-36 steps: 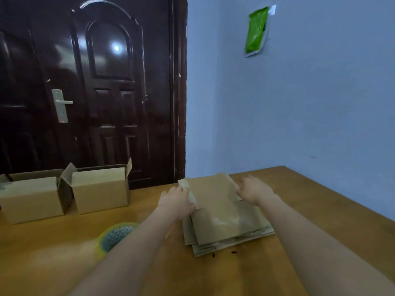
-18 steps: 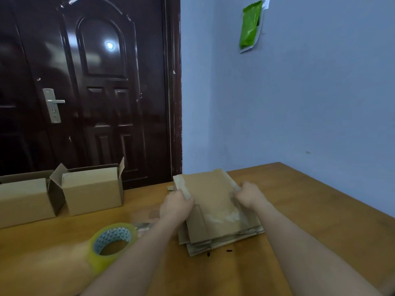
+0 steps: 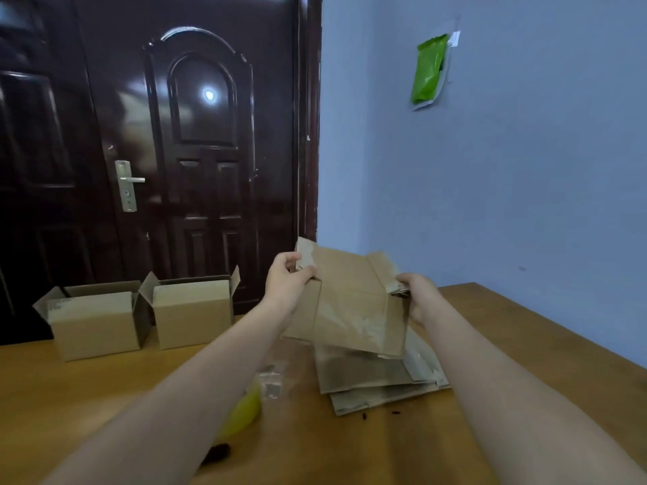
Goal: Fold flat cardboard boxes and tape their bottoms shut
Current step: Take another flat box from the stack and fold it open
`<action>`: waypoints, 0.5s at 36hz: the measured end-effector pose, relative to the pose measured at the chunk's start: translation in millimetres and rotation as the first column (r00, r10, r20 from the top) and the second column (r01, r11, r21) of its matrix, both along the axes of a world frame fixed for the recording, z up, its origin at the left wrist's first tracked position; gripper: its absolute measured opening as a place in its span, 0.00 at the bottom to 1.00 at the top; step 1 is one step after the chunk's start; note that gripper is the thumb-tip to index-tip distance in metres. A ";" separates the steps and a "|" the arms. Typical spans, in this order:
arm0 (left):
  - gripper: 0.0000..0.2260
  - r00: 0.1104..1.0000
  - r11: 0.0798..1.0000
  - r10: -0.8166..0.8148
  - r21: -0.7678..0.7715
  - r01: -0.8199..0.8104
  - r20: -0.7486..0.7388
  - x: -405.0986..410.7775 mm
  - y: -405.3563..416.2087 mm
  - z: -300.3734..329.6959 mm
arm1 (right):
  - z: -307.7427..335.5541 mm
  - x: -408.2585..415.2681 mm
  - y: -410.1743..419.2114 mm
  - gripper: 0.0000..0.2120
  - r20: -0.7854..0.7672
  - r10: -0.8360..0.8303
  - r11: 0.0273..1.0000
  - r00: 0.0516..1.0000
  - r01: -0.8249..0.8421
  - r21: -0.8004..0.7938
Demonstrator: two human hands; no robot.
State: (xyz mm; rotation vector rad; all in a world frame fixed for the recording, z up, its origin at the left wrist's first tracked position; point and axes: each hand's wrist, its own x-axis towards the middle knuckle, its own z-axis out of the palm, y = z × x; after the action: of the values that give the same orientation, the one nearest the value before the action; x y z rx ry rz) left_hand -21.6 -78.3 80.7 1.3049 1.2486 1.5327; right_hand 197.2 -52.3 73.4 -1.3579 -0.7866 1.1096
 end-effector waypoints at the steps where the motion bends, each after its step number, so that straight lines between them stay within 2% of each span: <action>1: 0.20 1.000 1.000 0.006 0.030 -0.006 -0.006 -5.4 -3.9 8.4 | 5.6 -7.2 -1.8 0.03 -0.047 0.020 1.000 0.999 -0.019 0.020; 6: 0.31 0.999 0.990 0.031 0.141 -0.025 -0.042 -44.1 -16.9 46.4 | 31.9 -50.1 -7.7 0.10 -0.198 0.156 0.982 0.968 -0.130 0.136; 13: 0.29 0.976 0.978 0.130 0.184 -0.097 -0.174 -113.8 -40.7 91.7 | 41.0 -119.2 -16.7 0.09 -0.348 0.378 0.914 0.858 -0.286 0.288; 15: 0.29 0.956 0.974 0.164 0.196 -0.117 -0.244 -134.6 -50.4 105.2 | 38.7 -140.0 -22.6 0.08 -0.297 0.440 0.889 0.848 -0.365 0.276; 18: 0.26 0.906 0.963 0.212 0.238 -0.128 -0.368 -164.9 -65.8 124.5 | 31.1 -168.4 -27.4 0.06 -0.098 0.524 0.844 0.846 -0.500 0.195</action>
State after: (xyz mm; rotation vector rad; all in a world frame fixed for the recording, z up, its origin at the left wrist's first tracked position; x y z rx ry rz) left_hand -186.5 -144.2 205.2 1.7431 1.5142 1.6097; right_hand 28.7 -79.8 104.5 -0.9300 -1.1450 1.5078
